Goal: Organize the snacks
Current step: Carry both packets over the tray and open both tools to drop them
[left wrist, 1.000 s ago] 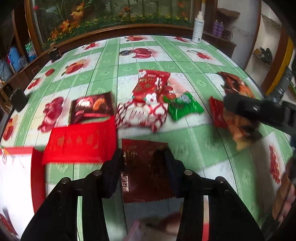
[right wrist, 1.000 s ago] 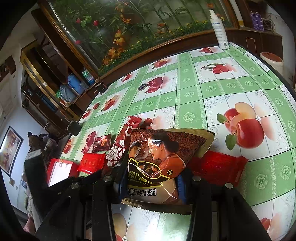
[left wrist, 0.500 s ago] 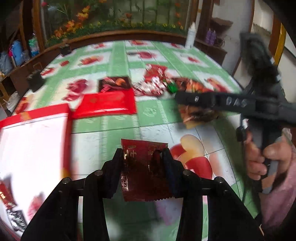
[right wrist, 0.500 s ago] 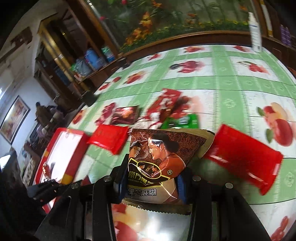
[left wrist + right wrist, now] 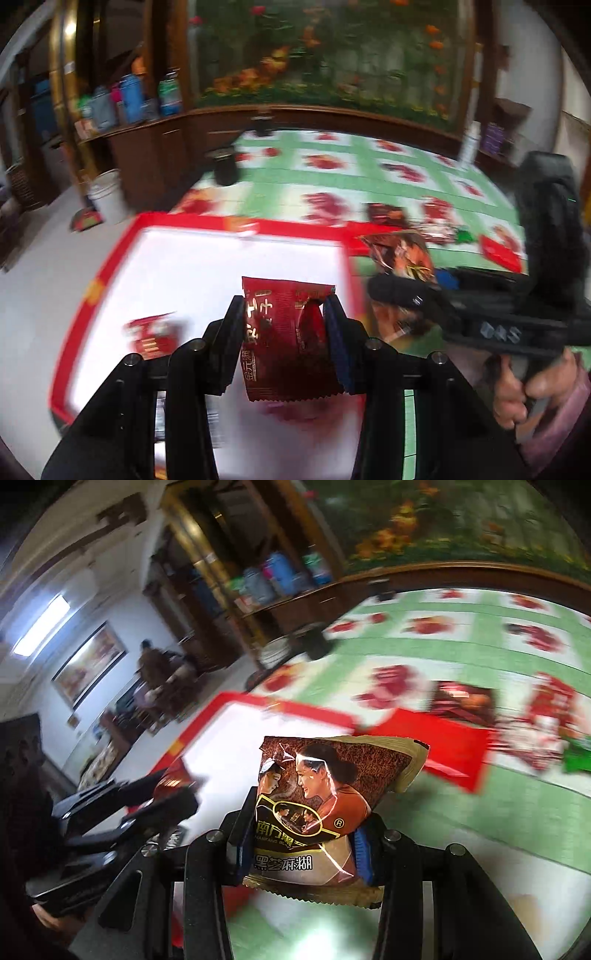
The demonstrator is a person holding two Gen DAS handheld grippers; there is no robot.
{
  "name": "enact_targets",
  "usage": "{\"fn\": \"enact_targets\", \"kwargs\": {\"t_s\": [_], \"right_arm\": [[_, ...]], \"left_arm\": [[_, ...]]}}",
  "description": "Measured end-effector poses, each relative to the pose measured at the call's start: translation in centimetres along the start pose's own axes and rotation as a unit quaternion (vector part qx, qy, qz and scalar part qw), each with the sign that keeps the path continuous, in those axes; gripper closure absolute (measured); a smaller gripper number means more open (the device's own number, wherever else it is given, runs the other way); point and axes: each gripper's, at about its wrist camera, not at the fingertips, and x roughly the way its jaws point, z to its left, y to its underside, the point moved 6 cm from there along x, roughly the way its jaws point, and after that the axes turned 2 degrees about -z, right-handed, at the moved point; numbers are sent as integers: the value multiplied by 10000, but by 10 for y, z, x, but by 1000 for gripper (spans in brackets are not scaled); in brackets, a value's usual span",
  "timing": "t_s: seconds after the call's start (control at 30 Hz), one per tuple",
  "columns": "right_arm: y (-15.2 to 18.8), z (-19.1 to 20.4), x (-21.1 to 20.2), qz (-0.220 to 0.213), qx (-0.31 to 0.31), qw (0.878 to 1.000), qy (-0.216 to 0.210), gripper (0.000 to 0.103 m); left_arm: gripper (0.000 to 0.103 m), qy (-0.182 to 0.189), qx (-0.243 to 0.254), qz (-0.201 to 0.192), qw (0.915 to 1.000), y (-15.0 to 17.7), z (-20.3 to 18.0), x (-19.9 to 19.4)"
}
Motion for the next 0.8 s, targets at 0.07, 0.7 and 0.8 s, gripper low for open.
{"fn": "enact_targets", "kwargs": {"t_s": [0.07, 0.7, 0.8], "right_arm": [[1, 23, 14, 38, -170, 9998, -98, 60], [-6, 46, 21, -120, -126, 9996, -215, 48], [-18, 18, 7, -347, 121, 9993, -52, 46]], "left_arm": [[62, -146, -138, 48, 9998, 5, 18, 3], [44, -715, -474, 83, 9963, 15, 58, 0], [40, -385, -103, 49, 9992, 12, 28, -2]]}}
